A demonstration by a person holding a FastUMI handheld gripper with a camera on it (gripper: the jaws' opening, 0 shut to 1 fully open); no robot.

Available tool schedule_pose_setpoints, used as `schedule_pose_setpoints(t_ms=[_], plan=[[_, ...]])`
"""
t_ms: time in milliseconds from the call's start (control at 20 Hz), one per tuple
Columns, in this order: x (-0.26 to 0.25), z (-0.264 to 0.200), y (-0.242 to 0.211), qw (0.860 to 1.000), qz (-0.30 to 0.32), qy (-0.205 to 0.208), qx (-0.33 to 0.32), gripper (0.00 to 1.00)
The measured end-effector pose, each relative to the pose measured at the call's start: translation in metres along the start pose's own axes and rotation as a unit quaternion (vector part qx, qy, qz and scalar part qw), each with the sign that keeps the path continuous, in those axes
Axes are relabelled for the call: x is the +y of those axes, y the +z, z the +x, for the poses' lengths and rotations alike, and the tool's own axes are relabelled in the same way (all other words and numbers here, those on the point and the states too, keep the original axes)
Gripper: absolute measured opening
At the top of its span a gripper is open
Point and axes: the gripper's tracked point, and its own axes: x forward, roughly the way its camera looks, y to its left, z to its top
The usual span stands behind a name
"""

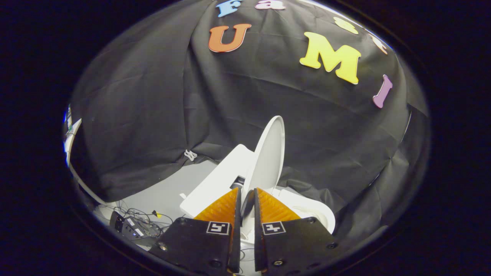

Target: Open the toilet lid.

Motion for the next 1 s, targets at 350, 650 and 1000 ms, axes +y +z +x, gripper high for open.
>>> schedule_pose_setpoints(t_ms=[350,650,1000], plan=[[-0.006,-0.001,-0.002,1.0,0.009,0.012,-0.001,0.2],[-0.02,-0.015,-0.007,0.996,0.056,0.065,-0.016,0.34],[-0.014,-0.043,-0.003,0.993,0.046,0.1,-0.044,0.42]])
